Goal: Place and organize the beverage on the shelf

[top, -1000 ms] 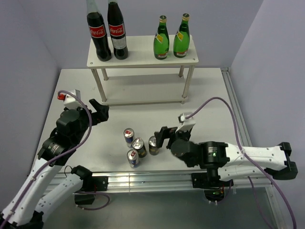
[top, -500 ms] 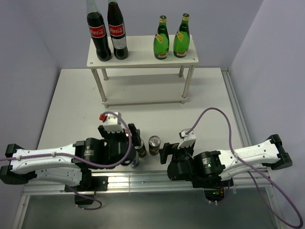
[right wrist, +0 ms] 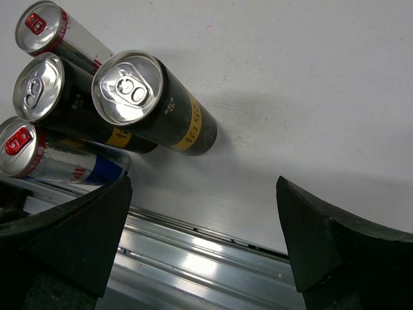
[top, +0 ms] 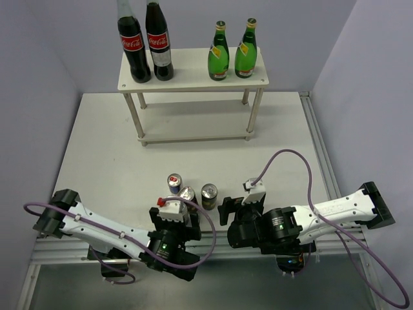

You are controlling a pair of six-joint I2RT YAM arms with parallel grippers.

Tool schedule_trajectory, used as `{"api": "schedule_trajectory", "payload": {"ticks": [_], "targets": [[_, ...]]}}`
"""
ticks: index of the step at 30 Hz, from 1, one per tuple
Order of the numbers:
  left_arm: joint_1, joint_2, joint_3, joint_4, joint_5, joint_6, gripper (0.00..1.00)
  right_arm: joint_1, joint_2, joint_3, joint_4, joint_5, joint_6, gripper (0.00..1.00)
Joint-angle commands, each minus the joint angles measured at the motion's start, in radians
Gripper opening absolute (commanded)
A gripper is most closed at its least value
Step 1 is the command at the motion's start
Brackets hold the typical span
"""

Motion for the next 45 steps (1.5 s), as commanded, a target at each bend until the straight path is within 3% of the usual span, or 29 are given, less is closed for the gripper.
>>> {"api": "schedule_trajectory", "payload": {"ticks": [1,5,11,14,17,27,40,45], "targets": [[-0.043,-0.023,-0.05,-0.073,0.046,-0.254,0.99,0.009,-0.015,-0.012,0.002,0.022,0.044,1.0],[-0.06,0.052,-0.116,-0.092,0.065,-0.341,0.99,0.012,-0.023,-0.026,-0.002,0.016,0.052,1.0],[-0.057,0.057,-0.305,0.08,0.04,-0.425,0.99,0.014,-0.02,-0.031,-0.002,0.01,0.053,1.0],[-0.005,0.013,-0.395,0.268,0.005,-0.302,0.99,0.015,-0.024,-0.04,0.013,0.008,0.046,1.0],[0.055,-0.024,-0.442,0.504,-0.03,-0.07,0.99,0.014,-0.015,-0.042,0.012,0.005,0.052,1.0],[0.144,-0.033,-0.538,0.853,-0.014,0.214,0.99,0.017,0.018,-0.055,0.027,-0.004,0.064,1.0],[0.303,-0.056,-0.619,1.099,0.011,0.472,0.93,0.017,0.074,-0.049,0.042,-0.007,0.059,1.0],[0.343,-0.036,-0.622,1.117,0.016,0.501,0.84,0.015,0.071,-0.062,0.044,-0.006,0.066,1.0]]}}
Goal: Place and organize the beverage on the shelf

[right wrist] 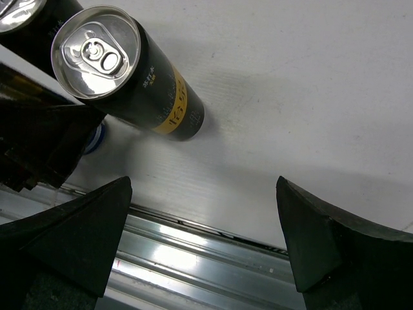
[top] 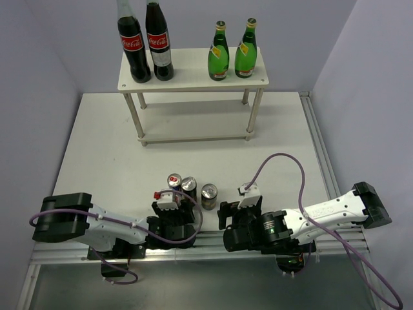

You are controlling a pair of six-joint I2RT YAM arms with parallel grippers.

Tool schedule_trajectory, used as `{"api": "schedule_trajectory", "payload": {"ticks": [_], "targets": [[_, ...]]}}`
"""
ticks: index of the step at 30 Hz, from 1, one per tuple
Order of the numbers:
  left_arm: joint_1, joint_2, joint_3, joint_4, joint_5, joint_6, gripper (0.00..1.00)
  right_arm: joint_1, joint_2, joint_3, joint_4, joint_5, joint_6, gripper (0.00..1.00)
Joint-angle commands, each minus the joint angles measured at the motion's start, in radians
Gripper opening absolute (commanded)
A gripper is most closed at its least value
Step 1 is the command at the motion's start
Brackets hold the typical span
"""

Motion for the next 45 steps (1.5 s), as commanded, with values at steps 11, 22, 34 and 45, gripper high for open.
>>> {"api": "schedule_trajectory", "payload": {"ticks": [11,22,34,45], "targets": [[0.009,0.0,0.07,-0.216,0.012,-0.087,0.0,0.008,0.009,-0.02,0.011,0.038,0.043,1.0],[-0.189,-0.011,0.381,-0.949,-0.003,-0.461,0.0,0.008,-0.017,-0.032,0.02,0.051,0.02,1.0],[-0.011,-0.394,0.547,-0.617,-0.134,0.423,0.0,0.008,-0.051,-0.031,0.016,0.069,0.005,0.99],[0.674,-0.349,0.467,0.134,0.484,1.112,0.0,0.008,-0.09,-0.022,-0.036,0.098,0.025,0.99]]}}
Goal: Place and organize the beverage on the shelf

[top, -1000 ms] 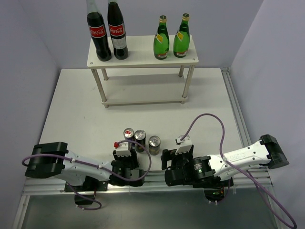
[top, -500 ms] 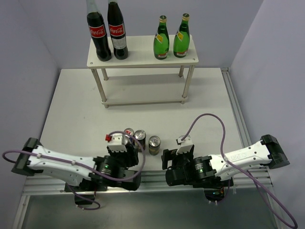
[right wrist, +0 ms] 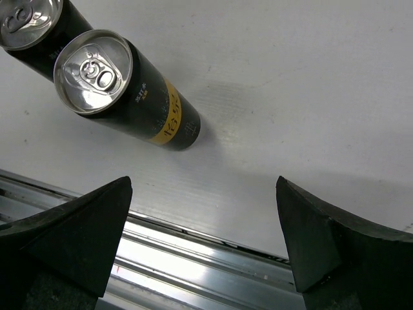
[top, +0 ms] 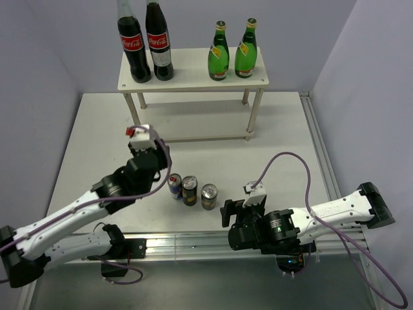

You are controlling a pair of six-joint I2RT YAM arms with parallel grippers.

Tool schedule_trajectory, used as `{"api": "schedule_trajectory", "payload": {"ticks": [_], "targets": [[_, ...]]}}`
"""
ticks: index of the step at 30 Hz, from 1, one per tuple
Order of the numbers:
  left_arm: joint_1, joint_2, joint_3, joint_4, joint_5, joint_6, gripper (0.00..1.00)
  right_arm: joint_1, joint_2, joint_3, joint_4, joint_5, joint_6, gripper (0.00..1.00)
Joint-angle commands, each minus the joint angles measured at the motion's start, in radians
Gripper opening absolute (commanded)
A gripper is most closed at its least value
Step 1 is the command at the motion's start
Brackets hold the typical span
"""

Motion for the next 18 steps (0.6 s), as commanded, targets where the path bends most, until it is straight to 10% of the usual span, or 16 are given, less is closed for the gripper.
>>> {"api": "schedule_trajectory", "payload": {"ticks": [1,18], "targets": [[0.138,0.135,0.059,0.257,0.209,0.221,0.0,0.008,-0.022,0.007,-0.037,0.066,0.034,0.99],[0.48,0.556,0.115,0.641,0.369,0.269,0.0,0.008,-0.062,0.013,-0.076,0.09,0.051,0.99]]}}
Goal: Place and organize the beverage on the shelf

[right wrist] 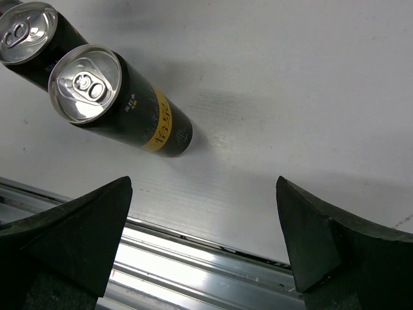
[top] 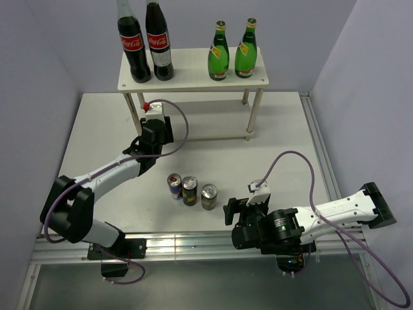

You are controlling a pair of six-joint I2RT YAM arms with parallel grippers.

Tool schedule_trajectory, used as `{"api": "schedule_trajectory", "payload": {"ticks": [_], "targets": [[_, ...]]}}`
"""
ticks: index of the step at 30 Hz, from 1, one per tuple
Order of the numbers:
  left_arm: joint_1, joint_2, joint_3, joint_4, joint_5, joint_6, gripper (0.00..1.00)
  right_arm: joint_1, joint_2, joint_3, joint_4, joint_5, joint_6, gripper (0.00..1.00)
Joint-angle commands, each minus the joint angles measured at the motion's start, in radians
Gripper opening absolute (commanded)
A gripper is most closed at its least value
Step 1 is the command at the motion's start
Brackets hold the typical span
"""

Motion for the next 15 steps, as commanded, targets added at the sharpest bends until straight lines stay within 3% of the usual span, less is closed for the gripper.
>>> {"api": "schedule_trajectory", "payload": {"ticks": [1,15], "targets": [[0.046,0.025,0.058,0.202,0.043,0.02,0.0,0.008,-0.016,0.013,-0.017,0.07,0.025,0.99],[0.112,0.265,0.102,0.457,-0.033,0.028,0.0,0.008,-0.018,0.006,-0.011,0.07,0.03,0.99]]}}
